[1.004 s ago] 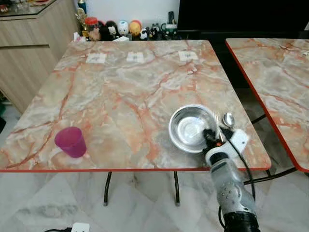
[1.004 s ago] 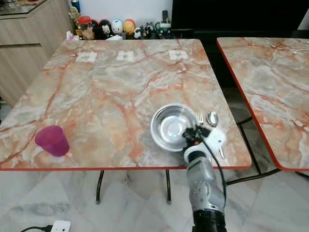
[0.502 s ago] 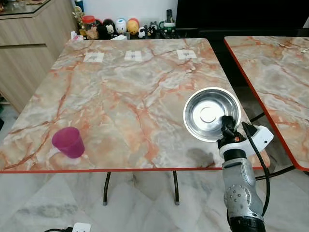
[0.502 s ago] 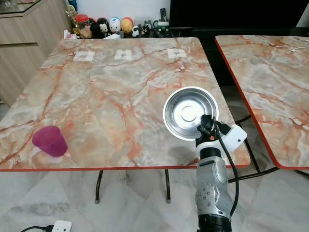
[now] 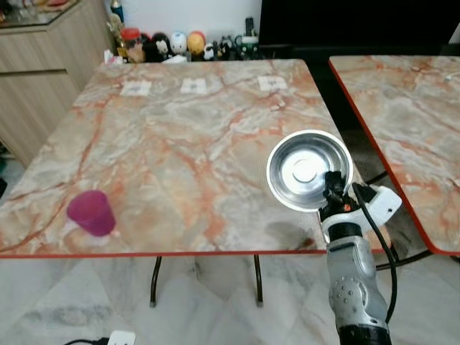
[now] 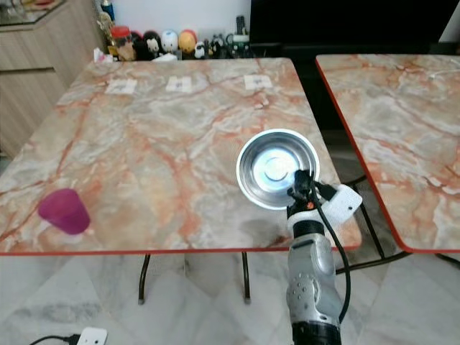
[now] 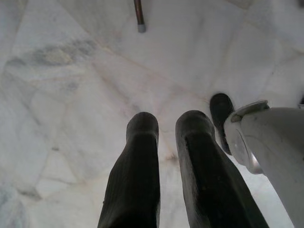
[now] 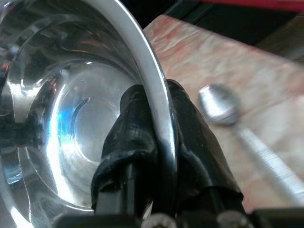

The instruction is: Setting the table

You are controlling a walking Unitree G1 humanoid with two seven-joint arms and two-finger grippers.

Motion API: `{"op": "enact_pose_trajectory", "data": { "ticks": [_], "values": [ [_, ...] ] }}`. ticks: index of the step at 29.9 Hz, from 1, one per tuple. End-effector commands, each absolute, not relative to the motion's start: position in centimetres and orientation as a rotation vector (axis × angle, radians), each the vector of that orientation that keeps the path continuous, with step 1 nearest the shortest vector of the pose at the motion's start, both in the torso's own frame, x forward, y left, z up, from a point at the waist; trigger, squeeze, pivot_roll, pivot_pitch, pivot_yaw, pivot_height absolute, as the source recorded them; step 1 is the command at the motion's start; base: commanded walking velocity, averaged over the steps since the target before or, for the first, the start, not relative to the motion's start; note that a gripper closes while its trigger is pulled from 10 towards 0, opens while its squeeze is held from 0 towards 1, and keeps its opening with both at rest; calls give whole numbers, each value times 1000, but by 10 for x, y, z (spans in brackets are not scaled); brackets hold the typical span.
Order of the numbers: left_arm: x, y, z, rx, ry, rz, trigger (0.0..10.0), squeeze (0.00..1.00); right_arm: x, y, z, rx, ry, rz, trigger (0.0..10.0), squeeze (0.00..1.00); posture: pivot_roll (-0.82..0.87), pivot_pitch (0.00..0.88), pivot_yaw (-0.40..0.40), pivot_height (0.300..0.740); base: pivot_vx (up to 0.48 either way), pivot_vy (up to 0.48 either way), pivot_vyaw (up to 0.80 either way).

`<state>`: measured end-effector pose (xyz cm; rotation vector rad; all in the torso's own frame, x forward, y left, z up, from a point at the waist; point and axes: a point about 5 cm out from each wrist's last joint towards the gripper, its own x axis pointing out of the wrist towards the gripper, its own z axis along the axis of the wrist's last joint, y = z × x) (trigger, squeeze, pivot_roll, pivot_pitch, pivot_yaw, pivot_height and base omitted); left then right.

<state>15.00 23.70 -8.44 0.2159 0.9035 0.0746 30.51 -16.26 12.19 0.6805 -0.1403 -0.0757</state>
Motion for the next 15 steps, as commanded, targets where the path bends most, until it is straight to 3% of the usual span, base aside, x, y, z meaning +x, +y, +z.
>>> {"op": "enact_pose_trajectory", "data": {
  "ticks": [1,2,15],
  "values": [
    [139,241,-88,226,945,79,10000,0,304,-161,124,684,-160,-84,10000,0,-80,70,22,740,0,-461,800],
    [139,241,-88,226,947,79,10000,0,303,-164,125,685,-169,-91,10000,0,-82,70,22,740,0,-461,800],
    [140,243,-87,222,945,83,10000,0,304,-175,124,701,-184,-167,10000,0,-91,80,30,740,0,-461,0]
  ]
}}
